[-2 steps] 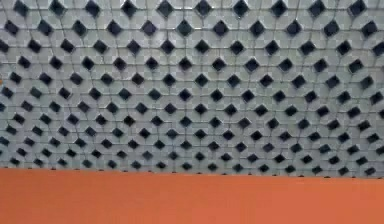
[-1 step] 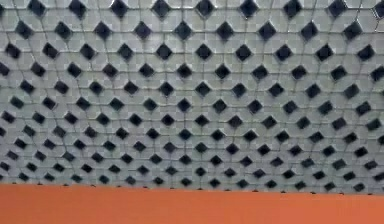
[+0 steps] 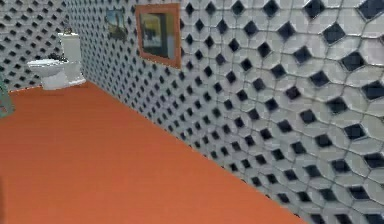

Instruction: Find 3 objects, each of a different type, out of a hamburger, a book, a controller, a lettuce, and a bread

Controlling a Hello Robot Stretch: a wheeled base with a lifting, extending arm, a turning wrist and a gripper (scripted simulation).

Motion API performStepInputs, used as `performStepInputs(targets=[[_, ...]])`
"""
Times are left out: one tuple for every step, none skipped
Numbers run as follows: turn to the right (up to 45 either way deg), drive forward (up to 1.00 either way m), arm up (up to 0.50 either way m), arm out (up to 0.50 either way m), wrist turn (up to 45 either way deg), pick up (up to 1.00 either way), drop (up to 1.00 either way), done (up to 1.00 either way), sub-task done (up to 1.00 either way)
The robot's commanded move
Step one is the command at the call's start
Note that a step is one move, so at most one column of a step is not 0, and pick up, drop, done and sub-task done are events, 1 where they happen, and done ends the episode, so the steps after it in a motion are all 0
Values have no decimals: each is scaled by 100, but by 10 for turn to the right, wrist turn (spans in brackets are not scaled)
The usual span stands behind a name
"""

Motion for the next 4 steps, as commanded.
performStepInputs(targets=[[-270,0,0,0,0,0,0,0,0],[-30,0,0,0,0,0,0,0,0],[0,55,0,0,0,0,0,0,0],[-450,0,0,0,0,0,0,0,0]])
